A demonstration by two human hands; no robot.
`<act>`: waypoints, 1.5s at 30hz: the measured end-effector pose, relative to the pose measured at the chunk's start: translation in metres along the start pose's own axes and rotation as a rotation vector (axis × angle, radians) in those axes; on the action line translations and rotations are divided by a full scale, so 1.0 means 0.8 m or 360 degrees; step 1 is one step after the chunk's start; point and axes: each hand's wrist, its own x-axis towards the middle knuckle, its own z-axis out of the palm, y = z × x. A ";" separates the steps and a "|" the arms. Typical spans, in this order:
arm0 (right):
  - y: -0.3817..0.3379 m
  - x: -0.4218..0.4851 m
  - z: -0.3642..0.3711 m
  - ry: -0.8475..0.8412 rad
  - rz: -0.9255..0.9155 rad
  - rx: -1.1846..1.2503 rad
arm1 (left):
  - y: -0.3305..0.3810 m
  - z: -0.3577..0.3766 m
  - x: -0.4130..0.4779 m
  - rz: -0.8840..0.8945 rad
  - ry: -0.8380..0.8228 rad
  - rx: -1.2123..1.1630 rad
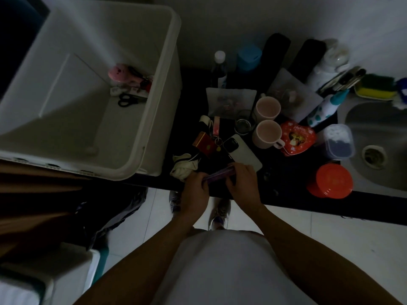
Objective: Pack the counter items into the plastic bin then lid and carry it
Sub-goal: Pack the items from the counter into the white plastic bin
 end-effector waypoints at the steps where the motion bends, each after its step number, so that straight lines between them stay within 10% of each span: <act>1: 0.001 -0.003 -0.001 -0.0003 0.0054 0.0026 | 0.002 0.002 -0.001 0.0010 0.0006 0.0003; 32: -0.003 0.027 -0.013 -0.0189 -0.0434 -0.0407 | 0.038 -0.048 0.037 -0.0115 -0.0778 0.0235; 45: -0.070 0.078 -0.006 -0.0305 -0.0262 0.0415 | 0.042 -0.089 0.028 -0.0521 -0.0306 -0.0681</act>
